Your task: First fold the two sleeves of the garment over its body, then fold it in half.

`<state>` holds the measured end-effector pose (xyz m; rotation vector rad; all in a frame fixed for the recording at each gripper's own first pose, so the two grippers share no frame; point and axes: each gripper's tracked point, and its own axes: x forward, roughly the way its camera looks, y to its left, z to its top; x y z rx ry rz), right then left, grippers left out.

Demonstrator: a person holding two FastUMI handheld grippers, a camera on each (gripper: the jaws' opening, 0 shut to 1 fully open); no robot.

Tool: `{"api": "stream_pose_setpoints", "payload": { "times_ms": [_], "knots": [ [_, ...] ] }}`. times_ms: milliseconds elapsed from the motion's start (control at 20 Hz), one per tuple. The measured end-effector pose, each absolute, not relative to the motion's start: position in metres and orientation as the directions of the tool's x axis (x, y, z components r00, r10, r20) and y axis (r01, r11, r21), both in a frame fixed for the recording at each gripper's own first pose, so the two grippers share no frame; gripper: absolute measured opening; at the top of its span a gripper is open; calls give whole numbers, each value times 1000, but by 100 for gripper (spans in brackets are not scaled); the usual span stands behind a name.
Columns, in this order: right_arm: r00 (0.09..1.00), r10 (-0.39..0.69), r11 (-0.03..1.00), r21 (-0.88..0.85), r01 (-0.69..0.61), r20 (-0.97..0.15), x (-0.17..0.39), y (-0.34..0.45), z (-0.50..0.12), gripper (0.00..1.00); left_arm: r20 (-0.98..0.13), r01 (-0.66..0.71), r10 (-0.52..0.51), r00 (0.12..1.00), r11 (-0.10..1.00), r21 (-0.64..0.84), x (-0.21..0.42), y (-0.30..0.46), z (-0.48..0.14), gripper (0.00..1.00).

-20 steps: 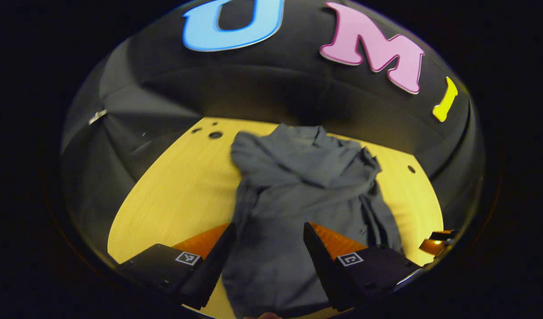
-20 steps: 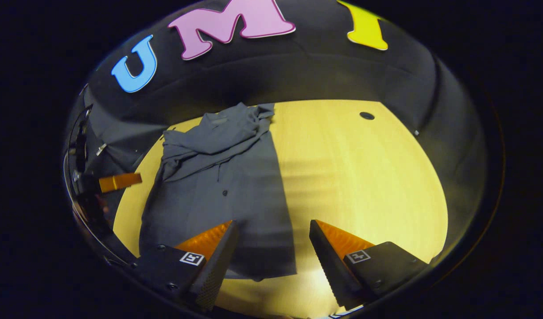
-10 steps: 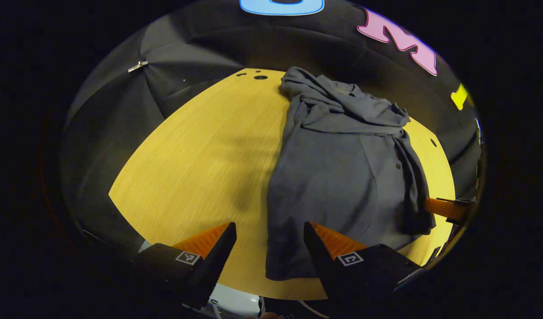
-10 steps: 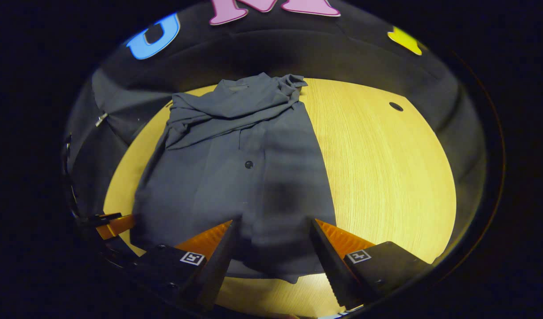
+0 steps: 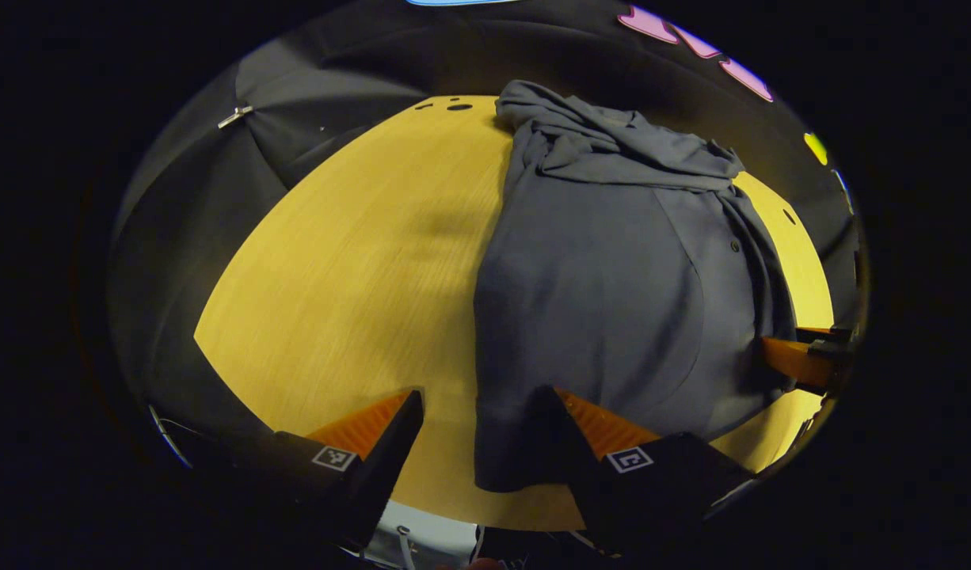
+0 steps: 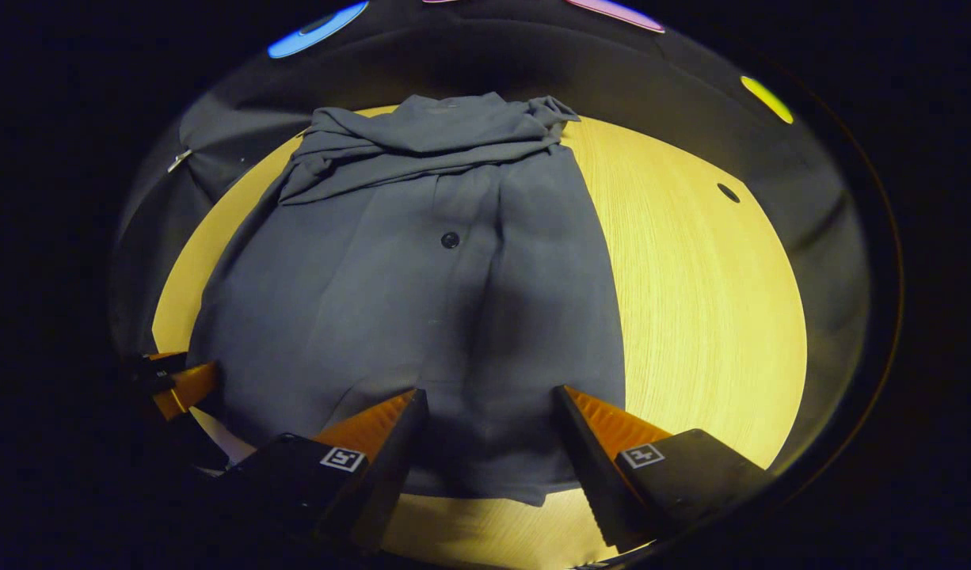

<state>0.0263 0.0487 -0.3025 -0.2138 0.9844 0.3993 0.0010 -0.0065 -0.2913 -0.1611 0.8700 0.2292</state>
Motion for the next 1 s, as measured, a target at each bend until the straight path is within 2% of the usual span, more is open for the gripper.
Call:
{"api": "stream_pose_setpoints", "payload": {
  "times_ms": [100, 150, 200, 250, 350, 400, 550, 700, 1000],
  "knots": [
    [486, 247, 897, 7, -443, -838, 25, 58, -304, 96, -778, -264, 108, 619, 962, -76, 0, -14, -291, 96],
    [486, 257, 889, 6, -459, -835, 25, 64, -305, 78, -782, -254, 99, 615, 964, -77, 2, -15, -293, 87],
    [486, 266, 874, -4, -485, -832, 23, 70, -305, 60, -783, -221, 80, 617, 973, -74, 7, -21, -291, 84],
    [481, 278, 861, -6, -508, -831, 22, 76, -305, 42, -778, -190, 68, 625, 979, -68, 10, -24, -291, 69],
    [475, 295, 844, -7, -536, -829, 20, 81, -301, 19, -767, -132, 31, 641, 989, -71, 16, -37, -290, 38],
    [466, 313, 846, 21, -532, -828, 22, 81, -301, 13, -761, -116, 13, 648, 990, -82, 16, -41, -289, 23],
    [423, 355, 859, 112, -500, -834, 21, 79, -301, 8, -731, -47, -141, 668, 972, -230, 25, -72, -283, 6],
    [429, 376, 862, 141, -486, -822, 23, 79, -291, 8, -716, -48, -182, 674, 956, -288, 30, -70, -276, 6],
    [483, 425, 875, 211, -436, -766, 31, 81, -253, 8, -594, -14, -227, 772, 928, -372, 35, -65, -220, 5]
  ]
}}
